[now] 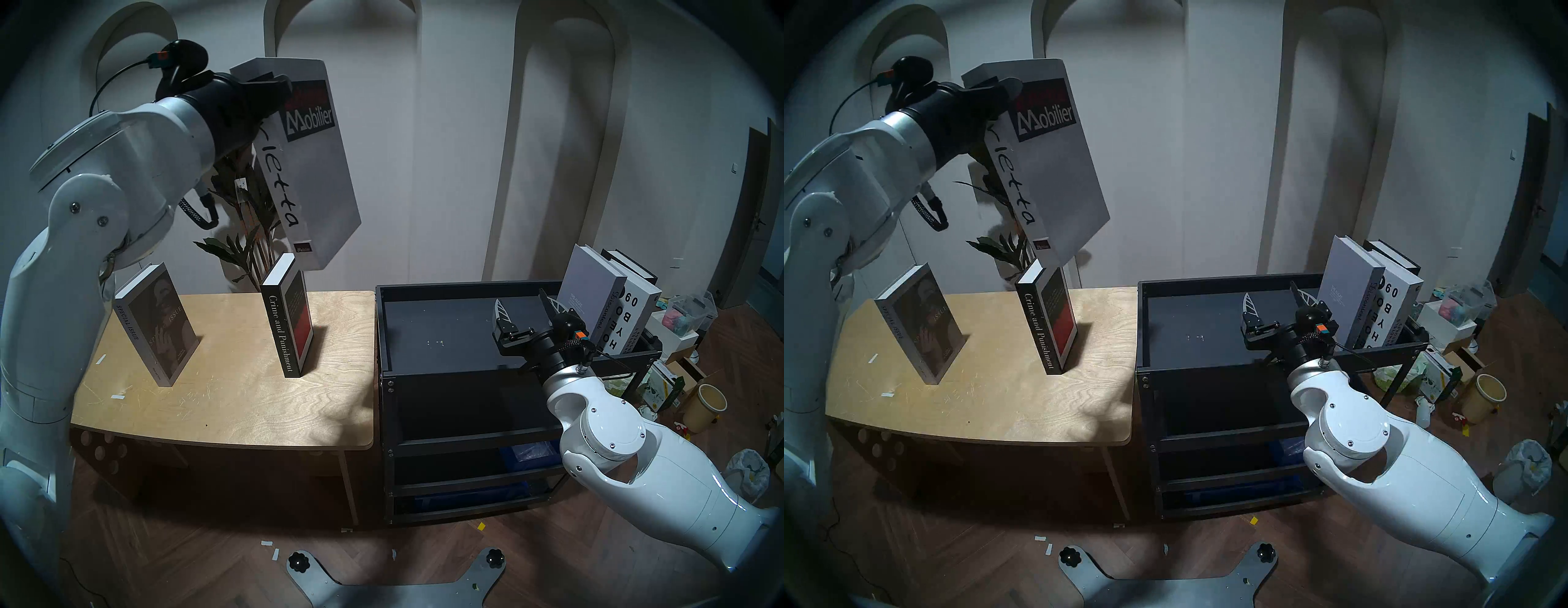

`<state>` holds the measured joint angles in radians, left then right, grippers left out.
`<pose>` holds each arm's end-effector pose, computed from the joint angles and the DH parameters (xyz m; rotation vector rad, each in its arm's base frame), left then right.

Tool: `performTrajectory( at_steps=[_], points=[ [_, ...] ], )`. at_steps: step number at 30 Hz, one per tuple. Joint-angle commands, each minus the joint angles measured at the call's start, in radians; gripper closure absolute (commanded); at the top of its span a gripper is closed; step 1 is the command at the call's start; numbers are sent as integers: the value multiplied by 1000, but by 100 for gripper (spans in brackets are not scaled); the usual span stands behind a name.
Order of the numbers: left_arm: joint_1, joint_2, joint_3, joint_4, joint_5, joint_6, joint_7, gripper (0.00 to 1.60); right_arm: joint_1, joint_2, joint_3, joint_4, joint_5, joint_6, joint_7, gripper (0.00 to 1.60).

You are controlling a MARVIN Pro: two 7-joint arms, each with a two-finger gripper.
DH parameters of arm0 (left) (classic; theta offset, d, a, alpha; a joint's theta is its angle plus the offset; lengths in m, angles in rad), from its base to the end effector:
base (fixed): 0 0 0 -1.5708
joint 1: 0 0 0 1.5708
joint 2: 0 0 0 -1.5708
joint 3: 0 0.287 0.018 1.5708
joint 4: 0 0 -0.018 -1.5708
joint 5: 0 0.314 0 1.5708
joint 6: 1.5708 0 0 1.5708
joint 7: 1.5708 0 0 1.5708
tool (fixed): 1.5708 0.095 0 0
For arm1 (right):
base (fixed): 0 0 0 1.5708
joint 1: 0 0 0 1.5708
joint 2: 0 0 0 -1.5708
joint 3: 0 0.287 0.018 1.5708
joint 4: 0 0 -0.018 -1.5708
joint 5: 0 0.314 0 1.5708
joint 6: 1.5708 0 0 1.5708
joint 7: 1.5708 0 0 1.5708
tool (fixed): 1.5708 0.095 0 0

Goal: Move the books from the display table onto the shelf, standing them upright with spines facing out and tallest at one end

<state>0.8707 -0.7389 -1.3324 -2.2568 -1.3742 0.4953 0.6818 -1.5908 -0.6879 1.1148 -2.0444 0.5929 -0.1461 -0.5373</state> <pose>0.3664 0.0098 0.1059 1.7461 -0.0870 2.2281 0.3629 -0.0259 -0.1937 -1.9758 -0.2087 -2.3850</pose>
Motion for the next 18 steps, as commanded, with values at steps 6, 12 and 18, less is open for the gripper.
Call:
performTrajectory(
  at_steps=[6,12,18],
  points=[
    [-142,-98,111,68,81,20,167,160,9,-2,3,-14,0,-4,1,0],
    [-209,-190,203,97,118,41,275,160,10,-1,2,-14,0,-5,0,0],
    [-248,-256,256,128,152,53,356,160,22,-24,-20,-40,-4,-6,8,0]
  ],
)
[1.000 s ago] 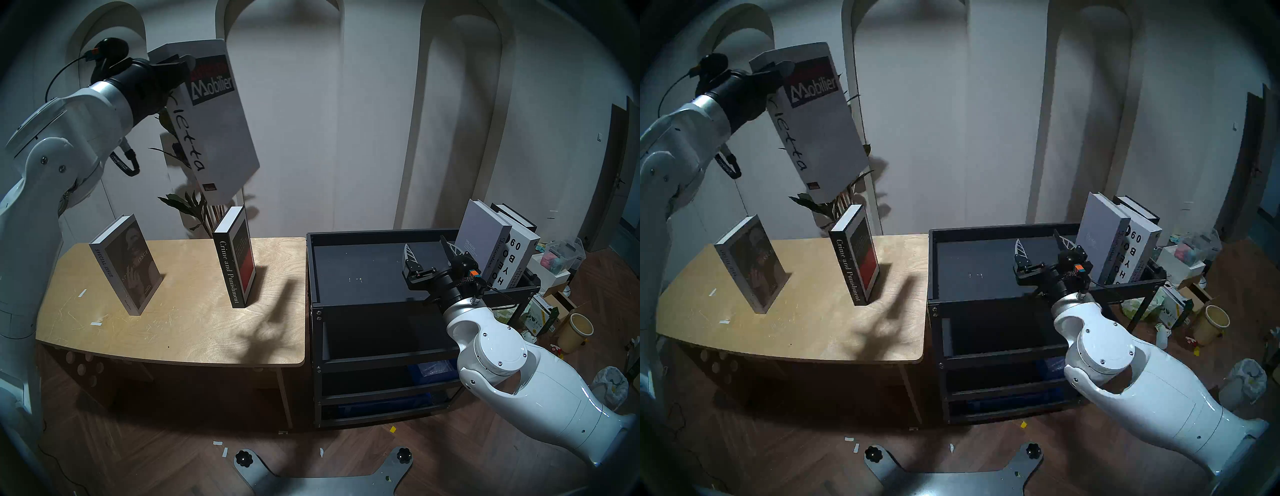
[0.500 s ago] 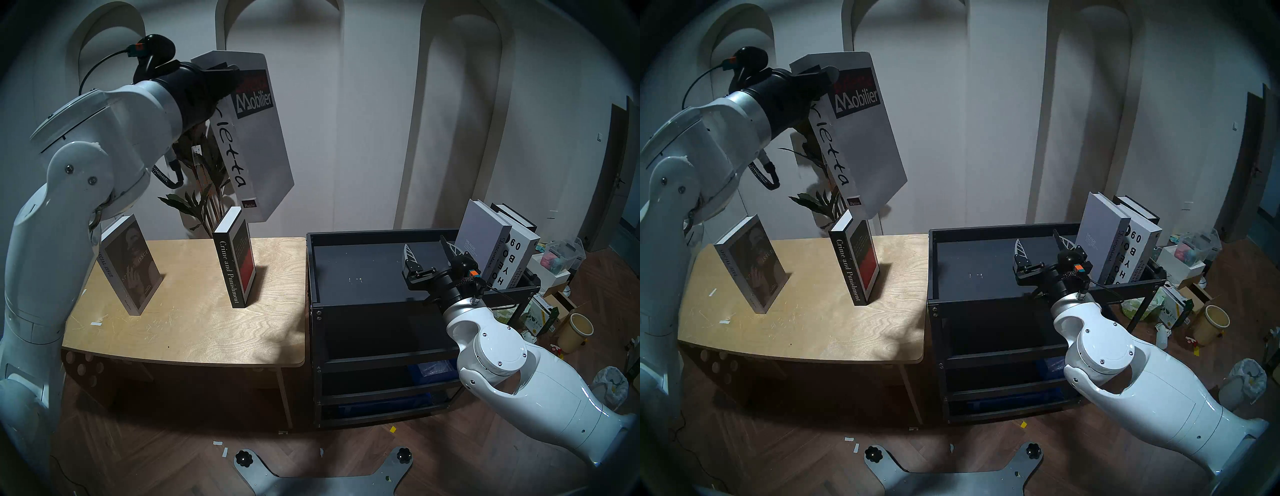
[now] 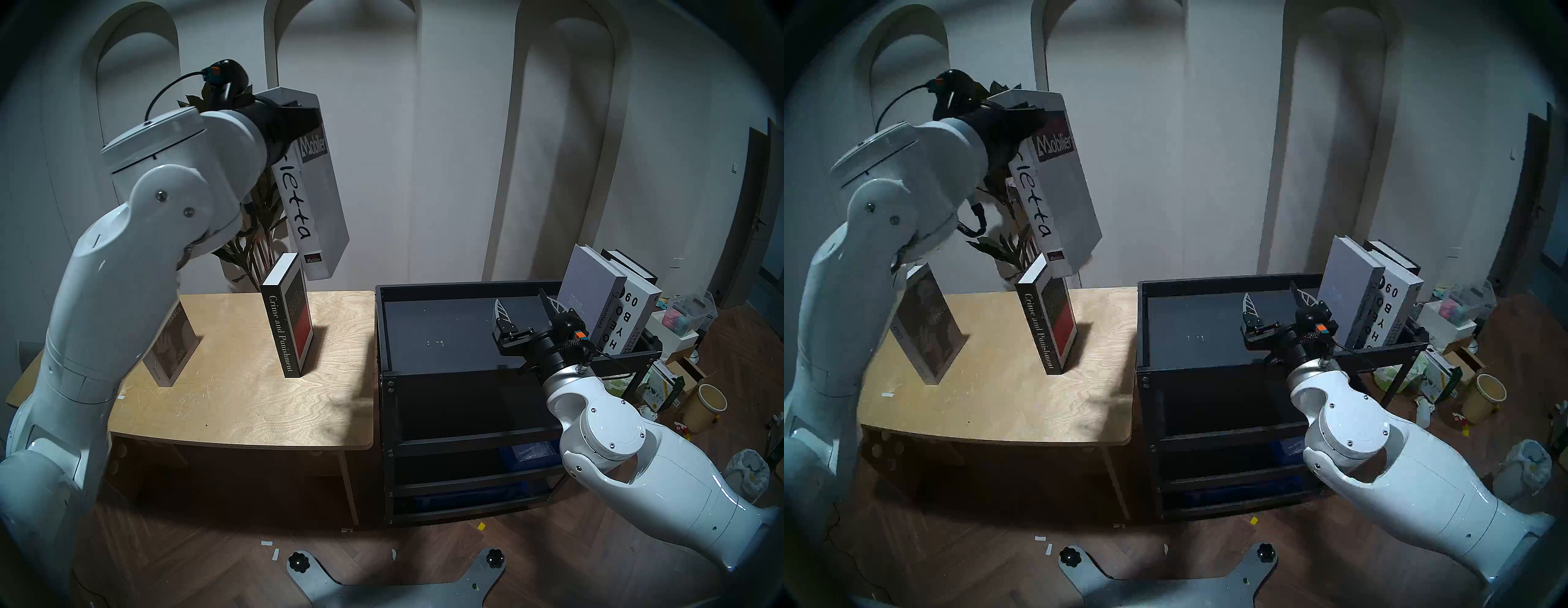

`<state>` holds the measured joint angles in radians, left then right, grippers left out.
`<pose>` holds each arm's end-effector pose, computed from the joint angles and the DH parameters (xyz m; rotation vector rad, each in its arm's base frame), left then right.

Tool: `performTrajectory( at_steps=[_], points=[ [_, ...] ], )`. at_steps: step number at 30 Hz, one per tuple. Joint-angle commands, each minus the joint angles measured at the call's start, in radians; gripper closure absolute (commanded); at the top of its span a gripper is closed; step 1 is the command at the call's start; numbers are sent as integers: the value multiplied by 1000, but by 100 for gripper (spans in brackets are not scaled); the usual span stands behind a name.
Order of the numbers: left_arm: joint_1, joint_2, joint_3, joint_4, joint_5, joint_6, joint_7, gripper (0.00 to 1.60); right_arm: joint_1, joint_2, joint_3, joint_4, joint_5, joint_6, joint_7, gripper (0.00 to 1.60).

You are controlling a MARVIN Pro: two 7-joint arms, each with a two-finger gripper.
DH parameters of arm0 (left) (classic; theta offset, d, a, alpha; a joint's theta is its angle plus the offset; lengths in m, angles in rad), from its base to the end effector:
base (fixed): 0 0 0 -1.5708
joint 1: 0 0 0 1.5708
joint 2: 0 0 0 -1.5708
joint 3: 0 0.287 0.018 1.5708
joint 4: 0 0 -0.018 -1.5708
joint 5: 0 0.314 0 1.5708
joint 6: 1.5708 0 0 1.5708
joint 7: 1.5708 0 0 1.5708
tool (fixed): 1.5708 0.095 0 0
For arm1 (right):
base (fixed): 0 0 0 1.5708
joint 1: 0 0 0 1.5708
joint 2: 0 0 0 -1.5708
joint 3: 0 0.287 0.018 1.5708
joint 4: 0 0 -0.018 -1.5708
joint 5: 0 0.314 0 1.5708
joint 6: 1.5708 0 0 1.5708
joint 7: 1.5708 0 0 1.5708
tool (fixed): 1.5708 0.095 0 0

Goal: Move the books from the display table onto the shelf, standing them upright with spines facing out and tallest at one end

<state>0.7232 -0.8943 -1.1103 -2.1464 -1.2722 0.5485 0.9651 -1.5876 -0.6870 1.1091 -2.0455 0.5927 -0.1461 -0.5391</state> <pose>0.4038 -0.0228 0.0894 1.9442 0.1043 2.2758 0.3626 -0.0247 -0.1938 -1.9748 -0.2114 -2.3831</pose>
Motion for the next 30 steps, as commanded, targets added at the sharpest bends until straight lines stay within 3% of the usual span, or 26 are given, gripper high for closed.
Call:
performTrajectory(
  at_steps=[1,9,17,25,30],
  points=[
    [-115,-119,46,30,57,4,92,160,23,-30,-21,-46,-7,-6,12,0],
    [-167,-195,103,84,87,16,184,160,65,-84,-79,-109,-19,-1,36,0],
    [-233,-286,168,157,112,27,294,160,143,-172,-177,-202,-56,20,75,0],
    [-261,-347,197,214,133,24,371,160,219,-250,-264,-223,-85,69,91,0],
    [-265,-369,200,239,154,17,396,160,281,-312,-312,-188,-101,116,92,0]
  ],
)
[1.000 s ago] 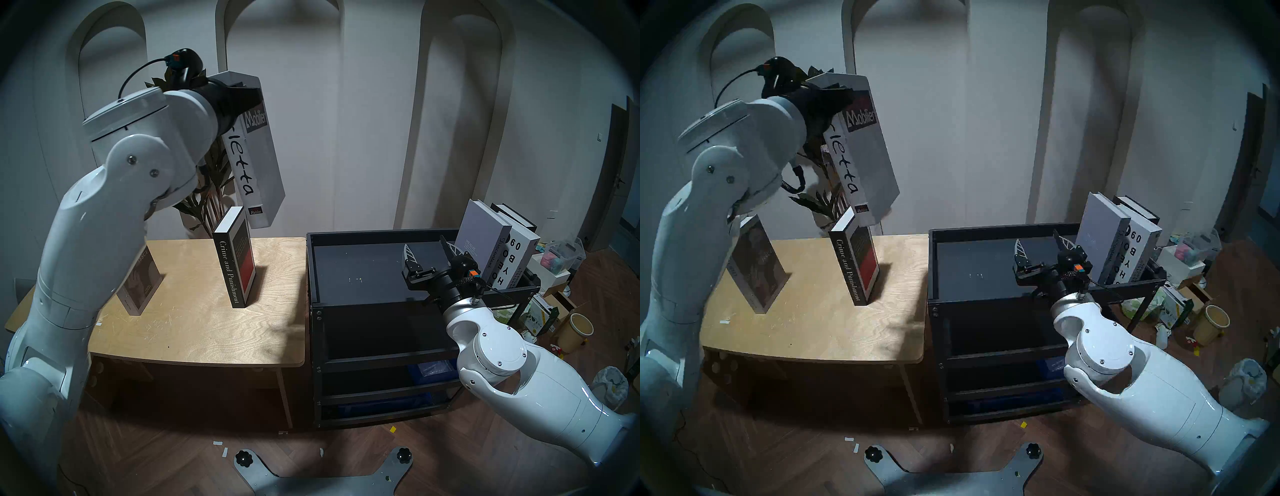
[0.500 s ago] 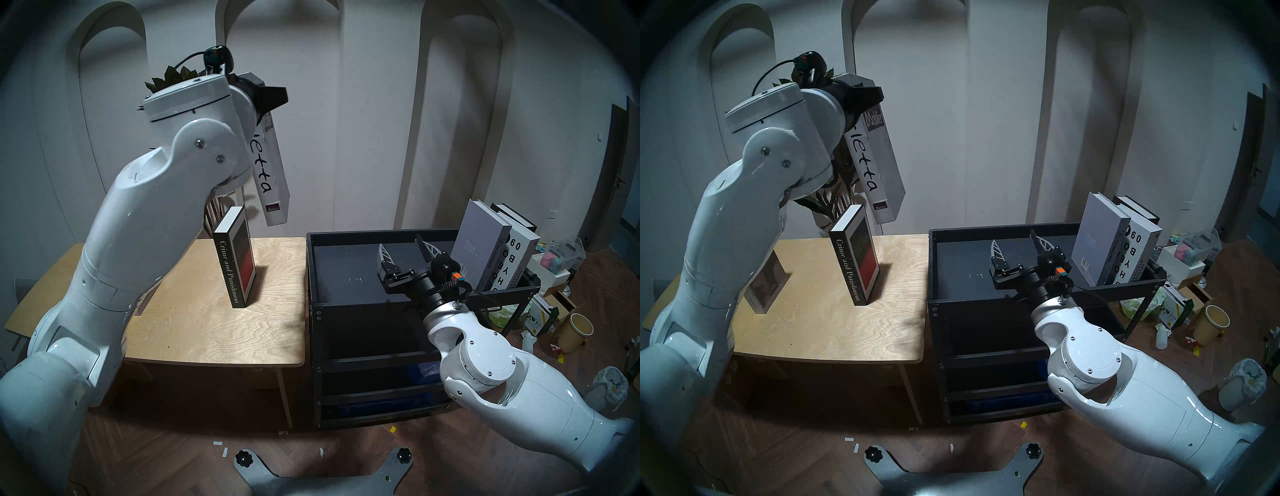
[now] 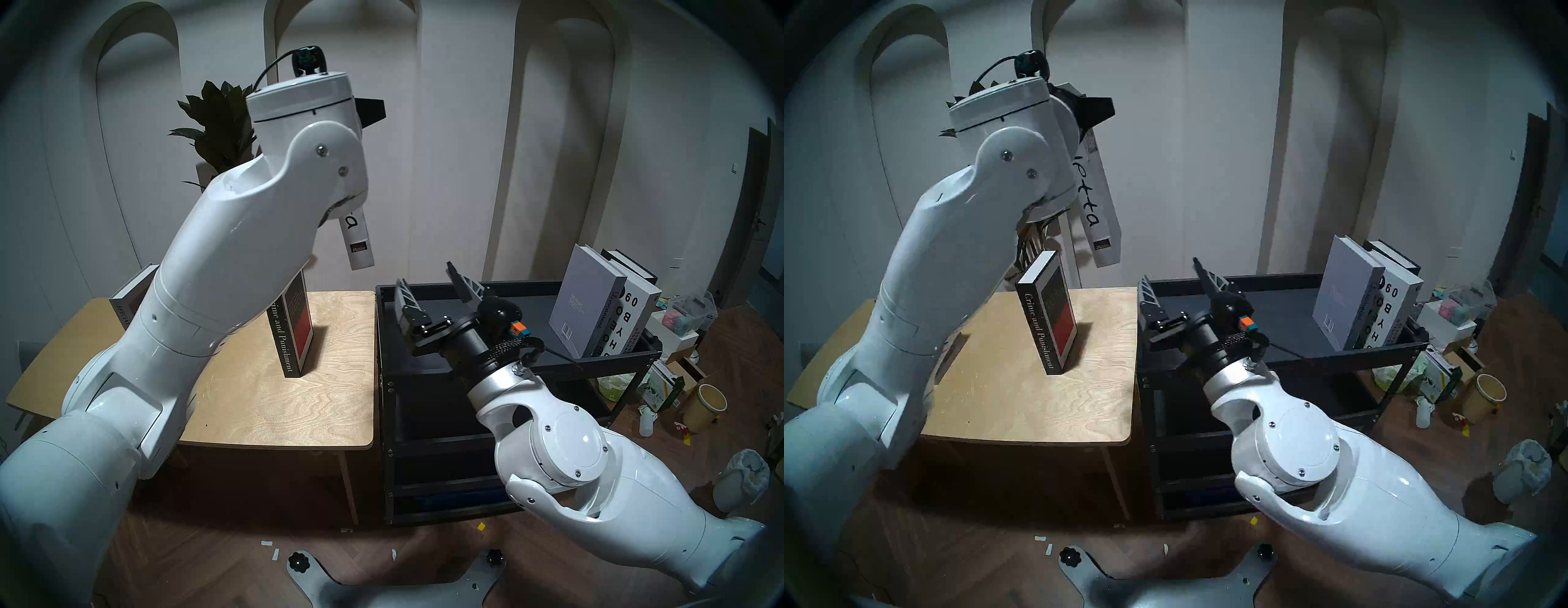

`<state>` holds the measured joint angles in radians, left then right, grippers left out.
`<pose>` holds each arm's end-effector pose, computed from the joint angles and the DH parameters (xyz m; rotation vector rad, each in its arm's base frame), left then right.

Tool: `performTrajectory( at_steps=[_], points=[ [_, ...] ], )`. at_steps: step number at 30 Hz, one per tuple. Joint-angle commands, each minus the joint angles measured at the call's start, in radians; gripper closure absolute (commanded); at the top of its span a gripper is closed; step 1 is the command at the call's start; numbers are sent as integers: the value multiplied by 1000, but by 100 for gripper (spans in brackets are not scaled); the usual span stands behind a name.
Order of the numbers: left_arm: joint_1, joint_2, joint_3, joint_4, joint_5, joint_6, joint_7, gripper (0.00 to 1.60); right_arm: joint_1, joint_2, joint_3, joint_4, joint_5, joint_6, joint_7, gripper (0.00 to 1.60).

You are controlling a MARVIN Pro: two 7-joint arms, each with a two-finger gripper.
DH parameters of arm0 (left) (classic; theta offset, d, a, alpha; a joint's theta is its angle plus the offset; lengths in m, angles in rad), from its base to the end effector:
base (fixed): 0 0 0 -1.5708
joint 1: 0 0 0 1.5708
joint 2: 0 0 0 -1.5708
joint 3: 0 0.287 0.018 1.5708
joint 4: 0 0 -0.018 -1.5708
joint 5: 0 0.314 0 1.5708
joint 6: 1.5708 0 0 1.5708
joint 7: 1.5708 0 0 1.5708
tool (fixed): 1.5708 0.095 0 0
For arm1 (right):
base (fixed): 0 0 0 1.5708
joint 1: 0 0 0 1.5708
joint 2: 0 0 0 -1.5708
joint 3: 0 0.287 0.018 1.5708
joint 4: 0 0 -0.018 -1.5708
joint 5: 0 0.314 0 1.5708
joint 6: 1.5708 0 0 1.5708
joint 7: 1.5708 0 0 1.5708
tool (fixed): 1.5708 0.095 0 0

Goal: Move the books from the display table onto the shelf, standing them upright with spines facing out and tallest at one end

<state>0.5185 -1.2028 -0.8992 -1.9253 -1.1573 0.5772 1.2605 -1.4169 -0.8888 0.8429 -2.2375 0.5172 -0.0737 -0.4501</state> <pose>0.4372 -0.1031 0.1019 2.0515 0.3004 2.3205 0.3132 0.1177 -0.1341 -1.5716 -0.3595 -2.1731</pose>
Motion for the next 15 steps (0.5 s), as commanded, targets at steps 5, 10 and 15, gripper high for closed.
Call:
performTrajectory(
  at_steps=[5,10,15],
  points=[
    [-43,-69,-13,36,56,-17,110,160,155,-154,-71,43,-42,81,2,0],
    [-32,-70,-24,49,74,-21,112,160,201,-199,-76,99,-55,110,-1,0],
    [-9,-75,-27,46,88,-24,124,160,262,-258,-90,165,-72,138,-6,0]
  ],
)
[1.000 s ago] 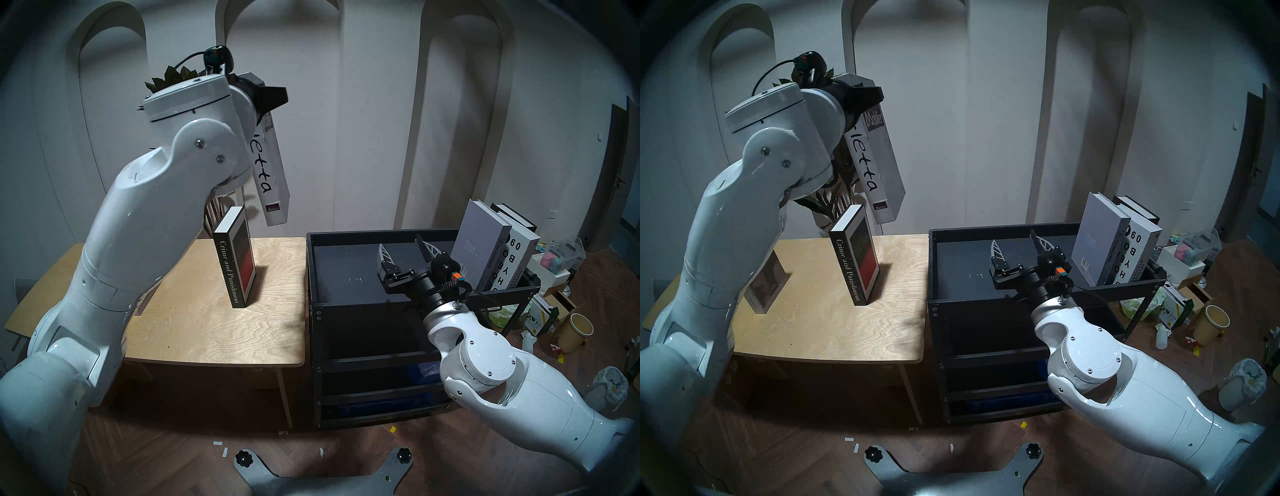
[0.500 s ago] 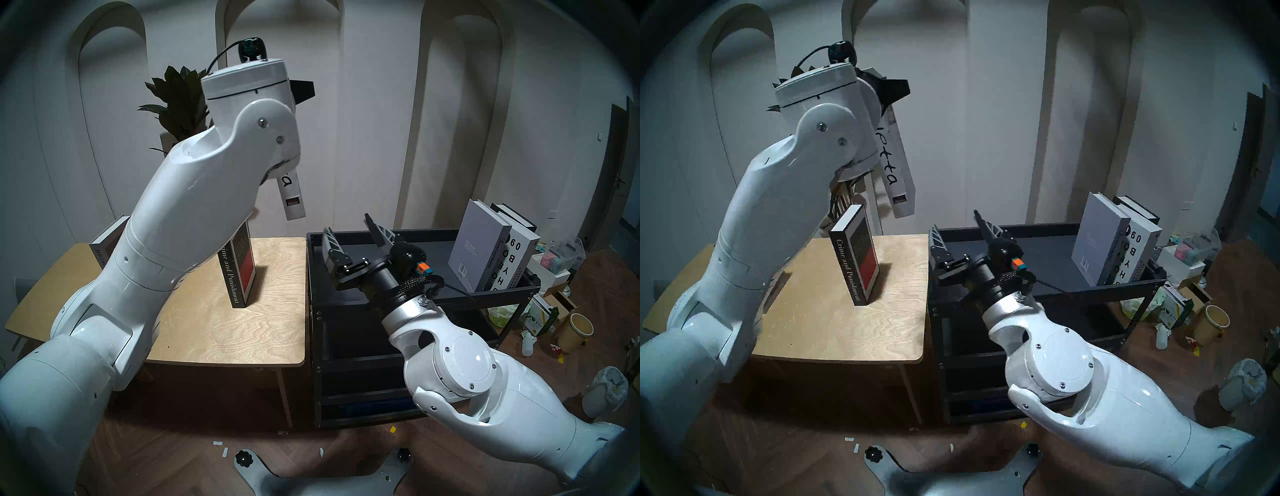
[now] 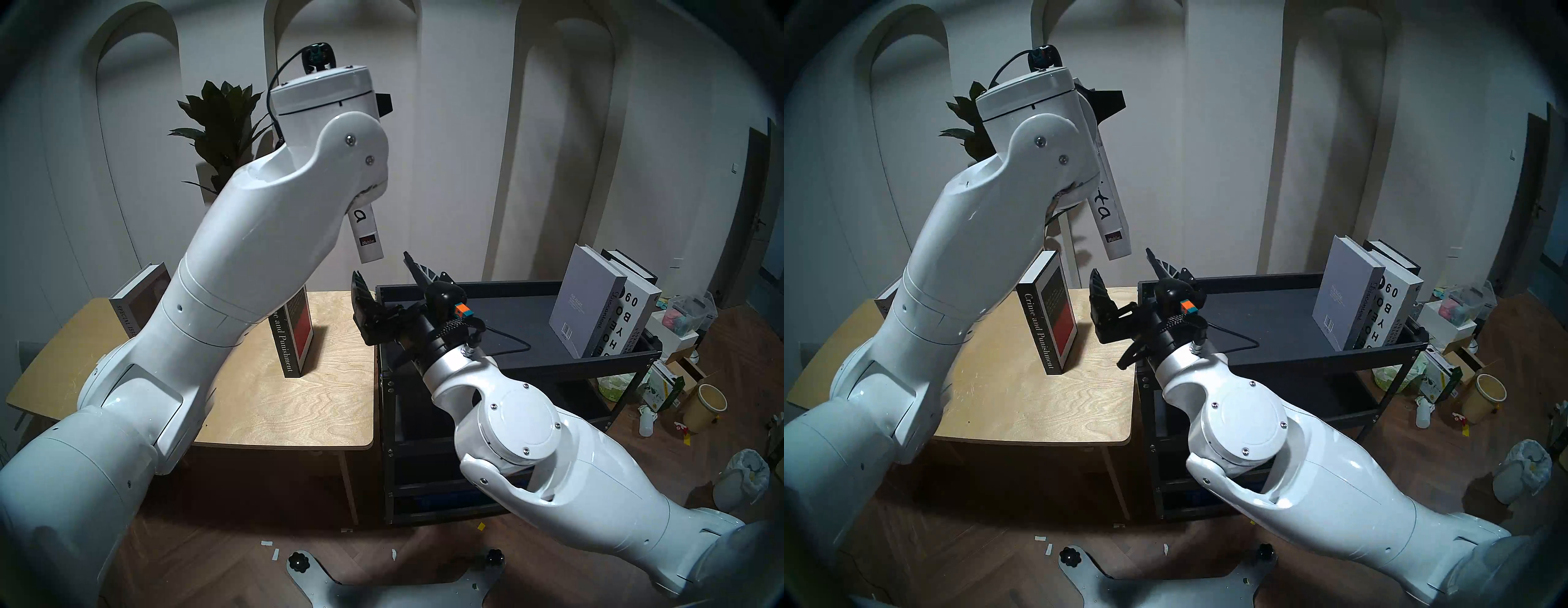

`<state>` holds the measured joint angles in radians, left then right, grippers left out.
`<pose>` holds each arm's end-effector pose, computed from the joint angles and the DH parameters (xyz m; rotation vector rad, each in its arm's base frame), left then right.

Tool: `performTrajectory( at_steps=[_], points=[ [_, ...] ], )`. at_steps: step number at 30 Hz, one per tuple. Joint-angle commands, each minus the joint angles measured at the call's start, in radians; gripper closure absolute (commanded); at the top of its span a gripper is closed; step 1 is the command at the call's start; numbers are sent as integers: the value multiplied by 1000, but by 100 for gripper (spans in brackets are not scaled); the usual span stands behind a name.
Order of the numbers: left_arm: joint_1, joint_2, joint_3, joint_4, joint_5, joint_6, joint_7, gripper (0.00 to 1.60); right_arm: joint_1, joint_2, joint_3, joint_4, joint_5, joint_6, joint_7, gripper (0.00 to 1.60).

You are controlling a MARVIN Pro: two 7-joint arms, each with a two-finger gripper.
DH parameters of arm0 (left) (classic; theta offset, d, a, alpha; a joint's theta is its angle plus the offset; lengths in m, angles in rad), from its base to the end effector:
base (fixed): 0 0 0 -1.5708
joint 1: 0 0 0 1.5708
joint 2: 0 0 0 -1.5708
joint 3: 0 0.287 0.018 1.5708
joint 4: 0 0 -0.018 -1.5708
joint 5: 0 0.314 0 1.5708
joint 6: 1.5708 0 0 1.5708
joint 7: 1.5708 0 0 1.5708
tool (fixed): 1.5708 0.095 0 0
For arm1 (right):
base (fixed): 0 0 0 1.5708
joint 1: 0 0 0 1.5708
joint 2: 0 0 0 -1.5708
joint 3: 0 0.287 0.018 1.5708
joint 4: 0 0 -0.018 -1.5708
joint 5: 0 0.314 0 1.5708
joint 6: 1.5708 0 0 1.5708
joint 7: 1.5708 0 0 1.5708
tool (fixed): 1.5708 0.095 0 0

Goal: Move the books from the display table onto the shelf, standing them upright with spines facing out and tallest at one end

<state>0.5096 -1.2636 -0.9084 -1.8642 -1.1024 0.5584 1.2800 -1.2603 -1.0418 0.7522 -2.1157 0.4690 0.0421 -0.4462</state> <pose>0.4476 -0.1085 0.1051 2.0403 0.3945 2.3308 0.3409 0.1617 -0.1284 -1.5897 -0.4412 -2.1731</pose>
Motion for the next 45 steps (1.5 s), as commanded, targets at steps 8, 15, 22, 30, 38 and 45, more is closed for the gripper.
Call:
performTrajectory(
  at_steps=[8,15,22,30,38,45],
  points=[
    [46,-15,-25,-27,52,-6,107,160,181,-179,-12,149,-45,51,-22,0],
    [93,-25,-33,-47,68,-4,108,160,251,-246,-30,251,-63,70,-41,0],
    [125,-42,-51,-70,93,-2,108,160,319,-314,-41,356,-77,81,-65,0],
    [169,-66,-81,-98,128,8,110,160,372,-382,-33,475,-87,60,-91,0],
    [199,-94,-103,-124,157,29,99,160,366,-396,-45,474,-95,16,-99,0],
    [249,-109,-115,-176,179,5,66,160,316,-362,-64,398,-103,-19,-103,160]
  ],
)
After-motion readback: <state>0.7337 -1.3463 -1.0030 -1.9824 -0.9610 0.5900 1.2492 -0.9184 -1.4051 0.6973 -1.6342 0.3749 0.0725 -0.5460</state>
